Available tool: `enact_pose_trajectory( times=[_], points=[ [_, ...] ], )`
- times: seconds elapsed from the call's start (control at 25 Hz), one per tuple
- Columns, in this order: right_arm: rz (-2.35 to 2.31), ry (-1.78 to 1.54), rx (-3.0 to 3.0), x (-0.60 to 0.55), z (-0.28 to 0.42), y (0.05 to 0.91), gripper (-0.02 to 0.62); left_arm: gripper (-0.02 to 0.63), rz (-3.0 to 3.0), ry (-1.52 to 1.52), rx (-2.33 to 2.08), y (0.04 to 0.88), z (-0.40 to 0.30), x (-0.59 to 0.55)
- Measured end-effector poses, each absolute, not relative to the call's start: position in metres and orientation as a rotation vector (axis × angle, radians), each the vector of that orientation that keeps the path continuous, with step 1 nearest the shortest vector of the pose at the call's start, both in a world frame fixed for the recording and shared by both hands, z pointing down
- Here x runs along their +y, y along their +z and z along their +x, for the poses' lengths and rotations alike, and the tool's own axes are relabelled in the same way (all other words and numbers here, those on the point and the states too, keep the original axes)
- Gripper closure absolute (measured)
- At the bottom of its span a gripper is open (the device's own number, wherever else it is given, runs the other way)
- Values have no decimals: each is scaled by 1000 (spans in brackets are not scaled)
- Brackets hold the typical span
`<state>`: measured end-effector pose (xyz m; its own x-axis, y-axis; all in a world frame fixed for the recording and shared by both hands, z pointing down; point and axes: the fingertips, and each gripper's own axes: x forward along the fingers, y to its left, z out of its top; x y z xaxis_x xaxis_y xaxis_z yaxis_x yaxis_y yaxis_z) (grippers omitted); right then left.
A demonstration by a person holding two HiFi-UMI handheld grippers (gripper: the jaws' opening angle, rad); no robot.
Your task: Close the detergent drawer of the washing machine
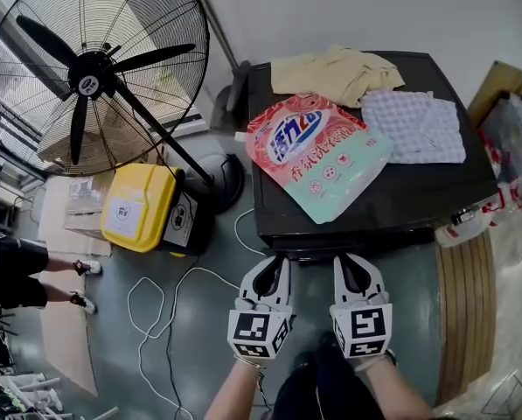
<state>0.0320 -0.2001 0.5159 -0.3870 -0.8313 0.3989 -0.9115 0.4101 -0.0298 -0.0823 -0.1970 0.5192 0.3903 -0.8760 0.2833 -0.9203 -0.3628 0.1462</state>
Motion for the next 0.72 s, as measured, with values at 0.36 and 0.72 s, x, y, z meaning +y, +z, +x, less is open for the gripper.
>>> enact_pose_trajectory(
  times=[0.36, 0.72],
  points=[
    [1518, 358, -2353, -208, 32, 516, 563, 577, 2378, 228, -1581, 519, -82, -205],
    [1521, 351, -2358, -209, 32, 515, 565, 577, 2387, 228, -1584, 519, -83, -205]
  ],
)
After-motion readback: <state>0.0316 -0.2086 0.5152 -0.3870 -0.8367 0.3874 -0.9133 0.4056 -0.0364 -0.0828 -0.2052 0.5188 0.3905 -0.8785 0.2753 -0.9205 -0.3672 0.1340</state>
